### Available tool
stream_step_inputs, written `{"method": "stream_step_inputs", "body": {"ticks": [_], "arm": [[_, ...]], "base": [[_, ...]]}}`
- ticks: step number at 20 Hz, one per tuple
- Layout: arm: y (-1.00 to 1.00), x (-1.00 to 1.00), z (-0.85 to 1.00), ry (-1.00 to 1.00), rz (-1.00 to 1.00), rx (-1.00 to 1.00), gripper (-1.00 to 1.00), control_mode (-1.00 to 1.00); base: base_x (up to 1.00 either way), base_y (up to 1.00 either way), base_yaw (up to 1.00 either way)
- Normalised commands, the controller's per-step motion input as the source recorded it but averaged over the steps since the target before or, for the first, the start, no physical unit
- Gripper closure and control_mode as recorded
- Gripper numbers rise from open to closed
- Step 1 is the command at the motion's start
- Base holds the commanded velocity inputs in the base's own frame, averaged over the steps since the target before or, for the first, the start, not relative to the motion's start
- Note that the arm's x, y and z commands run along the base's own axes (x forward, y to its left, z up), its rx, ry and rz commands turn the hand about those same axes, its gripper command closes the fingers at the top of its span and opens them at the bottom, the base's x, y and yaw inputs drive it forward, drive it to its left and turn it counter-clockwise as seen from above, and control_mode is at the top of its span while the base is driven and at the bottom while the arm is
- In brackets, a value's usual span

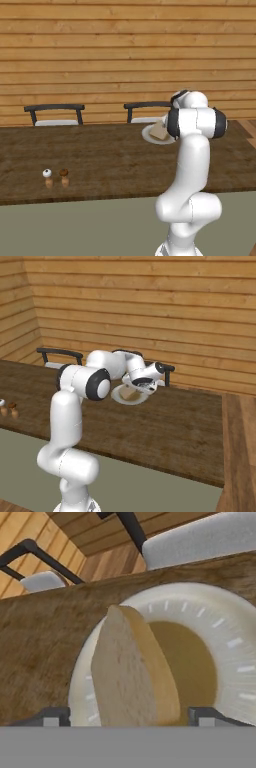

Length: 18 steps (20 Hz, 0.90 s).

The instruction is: Start the toaster. Once the lever pops up, take the bread to the plate on the dining counter.

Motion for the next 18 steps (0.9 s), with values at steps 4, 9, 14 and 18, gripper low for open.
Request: {"method": "stream_step_inputs", "body": {"ticks": [4, 9, 14, 18], "arm": [[-0.22, -0.01, -0.06, -0.01, 0.00, -0.11, -1.00, -1.00], [-0.36, 0.00, 0.00, 0.00, 0.00, -0.18, -1.00, -1.00], [0.07, -0.01, -0.01, -0.01, 0.00, -0.23, -1.00, -1.00], [0.43, 0.00, 0.00, 0.00, 0.00, -0.19, -1.00, -1.00]], "base": [[0.00, 0.00, 0.00], [0.00, 0.00, 0.00], [0.00, 0.00, 0.00], [0.00, 0.00, 0.00]]}}
